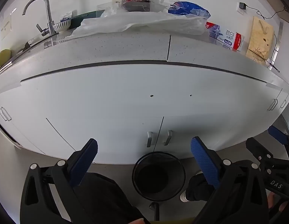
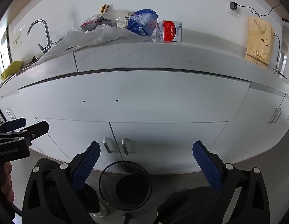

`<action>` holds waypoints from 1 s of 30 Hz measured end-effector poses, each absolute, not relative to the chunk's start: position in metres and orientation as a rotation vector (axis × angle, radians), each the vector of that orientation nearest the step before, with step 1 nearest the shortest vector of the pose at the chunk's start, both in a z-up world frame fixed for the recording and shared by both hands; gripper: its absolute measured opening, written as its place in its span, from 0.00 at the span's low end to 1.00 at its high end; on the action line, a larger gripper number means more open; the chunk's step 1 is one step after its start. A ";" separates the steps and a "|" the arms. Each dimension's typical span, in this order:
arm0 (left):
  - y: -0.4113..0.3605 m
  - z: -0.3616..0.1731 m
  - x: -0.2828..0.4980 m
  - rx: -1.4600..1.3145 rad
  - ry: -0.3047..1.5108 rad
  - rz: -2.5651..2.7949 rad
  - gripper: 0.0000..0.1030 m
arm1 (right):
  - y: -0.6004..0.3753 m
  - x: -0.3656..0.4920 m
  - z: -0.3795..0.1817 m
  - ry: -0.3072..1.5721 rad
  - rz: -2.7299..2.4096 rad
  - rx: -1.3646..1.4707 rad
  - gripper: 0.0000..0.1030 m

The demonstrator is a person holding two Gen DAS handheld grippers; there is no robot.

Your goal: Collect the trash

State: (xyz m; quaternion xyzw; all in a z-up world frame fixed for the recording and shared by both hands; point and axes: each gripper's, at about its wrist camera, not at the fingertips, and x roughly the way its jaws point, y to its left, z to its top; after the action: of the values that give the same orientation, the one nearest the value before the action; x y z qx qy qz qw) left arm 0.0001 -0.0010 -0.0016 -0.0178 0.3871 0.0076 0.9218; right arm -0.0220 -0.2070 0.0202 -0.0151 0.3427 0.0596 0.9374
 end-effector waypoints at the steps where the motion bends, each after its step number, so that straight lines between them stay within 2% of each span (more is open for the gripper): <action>1: -0.002 -0.002 0.000 -0.037 0.801 0.014 0.96 | -0.207 -0.021 0.020 0.711 0.121 -0.034 0.97; 30: -0.004 -0.002 0.004 -0.045 0.811 0.002 0.96 | -0.207 -0.021 0.018 0.727 0.123 -0.039 0.97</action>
State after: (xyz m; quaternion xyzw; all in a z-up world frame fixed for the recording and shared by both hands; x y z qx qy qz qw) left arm 0.0041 -0.0042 -0.0018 -0.0220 0.3944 0.0010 0.9187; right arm -0.0212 -0.2067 0.0179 -0.0190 0.3551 0.0601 0.9327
